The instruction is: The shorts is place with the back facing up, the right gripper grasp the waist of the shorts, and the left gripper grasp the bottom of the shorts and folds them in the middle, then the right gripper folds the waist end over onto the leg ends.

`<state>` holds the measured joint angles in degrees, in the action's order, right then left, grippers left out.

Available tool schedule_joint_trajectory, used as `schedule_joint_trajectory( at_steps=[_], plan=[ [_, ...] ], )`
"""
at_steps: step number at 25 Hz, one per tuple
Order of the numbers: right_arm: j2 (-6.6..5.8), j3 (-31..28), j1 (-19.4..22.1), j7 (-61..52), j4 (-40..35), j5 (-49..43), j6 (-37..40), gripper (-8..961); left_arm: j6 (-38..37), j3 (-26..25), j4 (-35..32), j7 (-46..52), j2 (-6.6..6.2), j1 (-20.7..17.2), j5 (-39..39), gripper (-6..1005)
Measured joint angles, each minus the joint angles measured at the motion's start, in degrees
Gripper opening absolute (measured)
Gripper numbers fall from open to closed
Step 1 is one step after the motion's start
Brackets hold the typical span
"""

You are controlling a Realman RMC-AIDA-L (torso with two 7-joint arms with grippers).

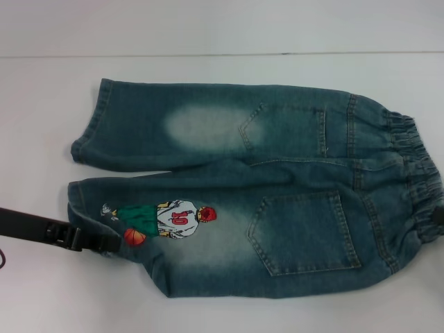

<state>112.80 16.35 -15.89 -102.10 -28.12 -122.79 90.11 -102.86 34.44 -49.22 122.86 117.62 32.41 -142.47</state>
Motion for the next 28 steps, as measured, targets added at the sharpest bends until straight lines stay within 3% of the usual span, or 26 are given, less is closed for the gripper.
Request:
schedule_joint_trajectory(
  at_steps=[5,16,21,28],
  plan=[
    [-0.53,-0.40,-0.68,-2.38,0.42,0.14,-0.12,52,-0.85,-2.05,-0.08,-0.88,-0.42,-0.07,0.44,13],
    [-1.61,-2.12,-2.74,-7.34,0.52,4.95,2.37,80,-1.45,-11.35,-0.12,-3.87,-2.67,0.18,0.87,12],
    [-1.61,-2.72,-4.41,-10.07,0.28,7.09,1.77,92,0.21,-12.32,0.28,-4.30,-2.98,0.53,2.99,12],
    [-0.73,-3.62,-5.83,-13.77,0.69,14.30,-2.16,110,4.52,-12.36,0.87,-4.37,-2.85,0.62,7.22,11]
  ],
)
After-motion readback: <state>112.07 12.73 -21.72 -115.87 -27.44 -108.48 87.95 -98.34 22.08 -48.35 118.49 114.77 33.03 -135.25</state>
